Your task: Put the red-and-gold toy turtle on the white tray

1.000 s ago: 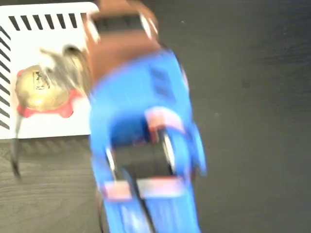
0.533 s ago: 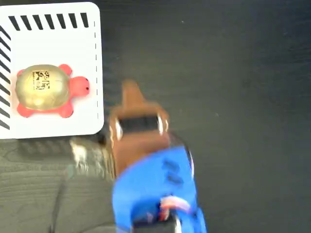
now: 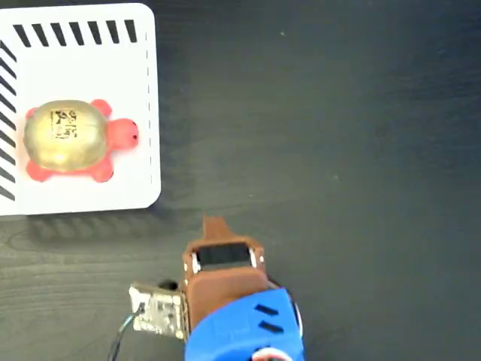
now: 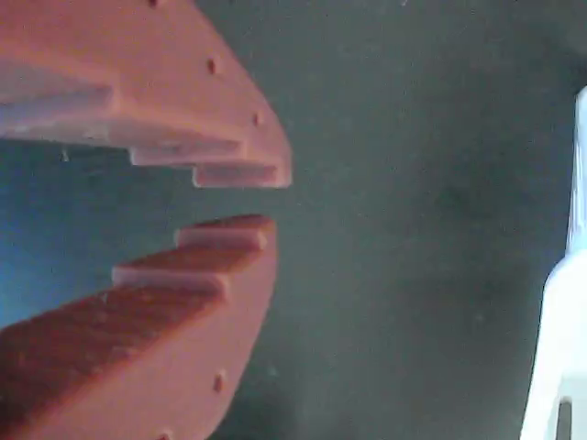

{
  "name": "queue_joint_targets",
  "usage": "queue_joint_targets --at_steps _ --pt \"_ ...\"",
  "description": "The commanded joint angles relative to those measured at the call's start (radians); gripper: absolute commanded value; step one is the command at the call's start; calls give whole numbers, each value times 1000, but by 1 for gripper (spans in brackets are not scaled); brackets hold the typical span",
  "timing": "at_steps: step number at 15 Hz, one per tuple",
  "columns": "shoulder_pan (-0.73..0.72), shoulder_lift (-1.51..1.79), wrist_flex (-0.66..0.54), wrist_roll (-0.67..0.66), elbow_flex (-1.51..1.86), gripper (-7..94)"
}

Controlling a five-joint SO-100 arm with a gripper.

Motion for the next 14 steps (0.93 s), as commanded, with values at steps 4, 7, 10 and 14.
queue_joint_targets --at_steps 4,7,10,14 --pt "-5 6 98 15 -28 0" --pt "-23 6 98 -2 -28 0" --pt "-23 6 98 -2 -28 0" --pt "-23 6 98 -2 -28 0"
